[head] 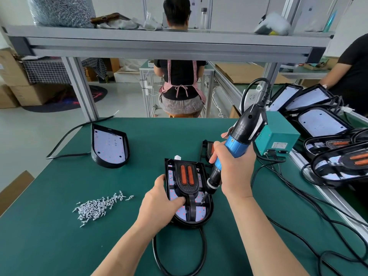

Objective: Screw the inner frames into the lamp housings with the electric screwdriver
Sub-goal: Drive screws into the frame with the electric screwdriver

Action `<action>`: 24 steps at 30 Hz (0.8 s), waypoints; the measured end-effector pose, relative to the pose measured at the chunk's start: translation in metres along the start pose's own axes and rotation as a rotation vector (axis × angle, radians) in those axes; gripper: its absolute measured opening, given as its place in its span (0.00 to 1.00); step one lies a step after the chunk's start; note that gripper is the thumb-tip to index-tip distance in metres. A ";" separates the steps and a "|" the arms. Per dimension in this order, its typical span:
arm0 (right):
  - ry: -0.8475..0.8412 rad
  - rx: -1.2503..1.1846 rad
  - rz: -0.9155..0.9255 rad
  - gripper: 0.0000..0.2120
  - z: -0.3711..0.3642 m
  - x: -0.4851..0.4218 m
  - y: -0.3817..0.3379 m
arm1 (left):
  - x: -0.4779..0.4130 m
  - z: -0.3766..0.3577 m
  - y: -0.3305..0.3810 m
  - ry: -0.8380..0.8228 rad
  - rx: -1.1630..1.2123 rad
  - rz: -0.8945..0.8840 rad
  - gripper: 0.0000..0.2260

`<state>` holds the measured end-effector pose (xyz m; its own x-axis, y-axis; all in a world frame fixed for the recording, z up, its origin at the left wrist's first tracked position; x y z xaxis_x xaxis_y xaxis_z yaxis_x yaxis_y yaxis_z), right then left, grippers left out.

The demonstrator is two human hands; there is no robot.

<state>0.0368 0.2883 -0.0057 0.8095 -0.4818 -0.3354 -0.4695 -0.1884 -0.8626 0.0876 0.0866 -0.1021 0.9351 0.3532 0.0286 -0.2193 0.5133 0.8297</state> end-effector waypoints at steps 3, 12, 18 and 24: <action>0.022 -0.005 -0.006 0.08 0.002 -0.004 0.001 | -0.001 -0.002 -0.001 -0.006 0.021 0.005 0.31; 0.008 -0.006 -0.060 0.09 0.001 -0.005 0.015 | -0.002 -0.005 -0.009 -0.009 0.030 0.023 0.28; -0.029 -0.003 -0.077 0.11 0.002 -0.003 0.012 | -0.001 -0.004 -0.006 -0.010 0.002 0.018 0.27; -0.018 -0.082 -0.064 0.10 0.008 0.003 0.001 | -0.001 -0.003 -0.001 -0.023 -0.036 -0.008 0.26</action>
<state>0.0414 0.2933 -0.0102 0.8447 -0.4511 -0.2881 -0.4434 -0.2882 -0.8487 0.0860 0.0883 -0.1042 0.9430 0.3311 0.0349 -0.2211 0.5443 0.8092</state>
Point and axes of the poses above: each hand's wrist, its own x-axis away from the middle knuckle, its own z-axis out of the back of the hand, y = z × x, the point moved 8 cm from there along -x, towards the middle knuckle, and after that the axes turned 10 degrees about y, right-handed, at the moved point
